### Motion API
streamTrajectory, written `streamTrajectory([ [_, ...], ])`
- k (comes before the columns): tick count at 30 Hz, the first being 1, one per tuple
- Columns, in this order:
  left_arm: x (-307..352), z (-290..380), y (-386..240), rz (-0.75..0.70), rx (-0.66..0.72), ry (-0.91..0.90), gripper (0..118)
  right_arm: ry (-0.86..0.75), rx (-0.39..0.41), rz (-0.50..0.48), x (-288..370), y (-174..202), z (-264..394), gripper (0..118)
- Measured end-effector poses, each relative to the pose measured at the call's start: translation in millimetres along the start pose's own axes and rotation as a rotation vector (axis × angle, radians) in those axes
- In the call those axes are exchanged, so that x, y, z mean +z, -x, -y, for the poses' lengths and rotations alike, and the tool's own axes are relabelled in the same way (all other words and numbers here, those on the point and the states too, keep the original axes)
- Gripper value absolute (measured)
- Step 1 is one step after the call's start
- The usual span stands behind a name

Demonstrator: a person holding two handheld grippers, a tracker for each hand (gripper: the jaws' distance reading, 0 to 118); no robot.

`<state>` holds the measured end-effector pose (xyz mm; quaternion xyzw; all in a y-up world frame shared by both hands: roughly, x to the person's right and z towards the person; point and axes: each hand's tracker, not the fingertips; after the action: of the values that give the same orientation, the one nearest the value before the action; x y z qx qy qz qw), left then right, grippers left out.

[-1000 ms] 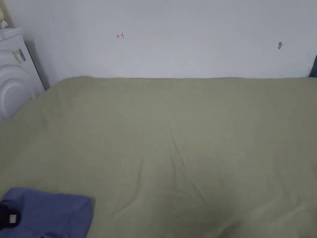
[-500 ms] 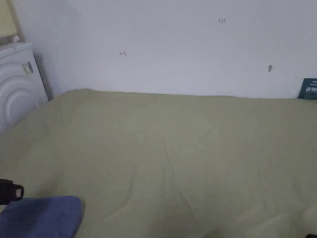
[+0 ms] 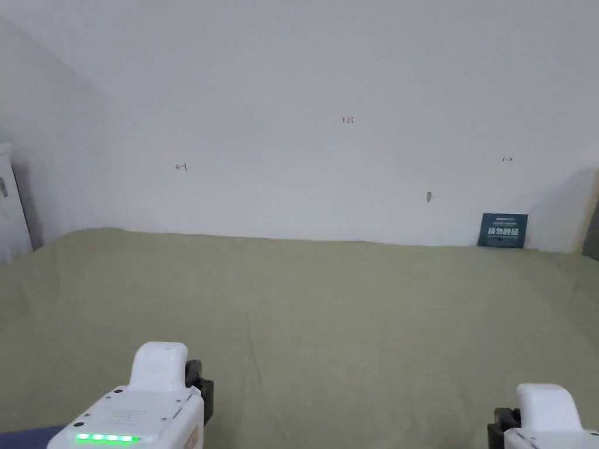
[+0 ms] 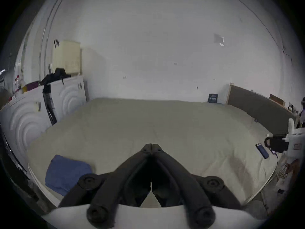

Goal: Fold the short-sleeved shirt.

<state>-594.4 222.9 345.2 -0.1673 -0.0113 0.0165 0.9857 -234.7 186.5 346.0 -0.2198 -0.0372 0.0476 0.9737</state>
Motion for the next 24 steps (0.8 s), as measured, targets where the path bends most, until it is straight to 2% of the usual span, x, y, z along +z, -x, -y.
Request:
streamTrajectory([
  [2,4.2,8.0,-9.4,0.010,-0.003,0.000,0,-0.041,0.011,0.050,2.5,4.6,9.3,0],
  [6,5.3,11.2,-19.8,-0.006,-0.012,-0.008,0,-0.032,-0.003,0.055,-4.3,5.1,23.6,0],
  [8,1.4,4.4,-20.2,0.005,0.006,-0.003,0,-0.048,0.013,0.061,21.7,17.8,4.0,0],
  [14,3.9,-32.4,-14.4,0.014,0.034,-0.086,0,-0.138,0.001,0.063,28.0,8.9,-35.7,0],
  [17,14.2,-56.0,-19.3,0.016,0.000,-0.139,0,-0.205,0.002,0.074,32.4,4.8,-60.4,0],
  [19,14.5,-64.8,-19.8,0.011,-0.022,-0.155,2,-0.233,0.000,0.098,24.8,-2.6,-65.5,6],
  [20,13.5,-66.8,-19.4,0.014,-0.030,-0.158,8,-0.240,-0.006,0.095,24.2,-4.0,-68.7,14],
  [21,12.4,-68.9,-18.5,0.026,-0.035,-0.162,31,-0.243,-0.013,0.091,22.9,-5.6,-71.6,37],
  [23,3.8,-69.7,-18.4,0.020,-0.045,-0.159,101,-0.229,-0.029,0.082,27.2,-3.2,-79.7,97],
  [24,-2.2,-69.3,-16.9,0.018,-0.049,-0.147,118,-0.221,-0.034,0.085,24.6,-2.8,-79.0,118],
])
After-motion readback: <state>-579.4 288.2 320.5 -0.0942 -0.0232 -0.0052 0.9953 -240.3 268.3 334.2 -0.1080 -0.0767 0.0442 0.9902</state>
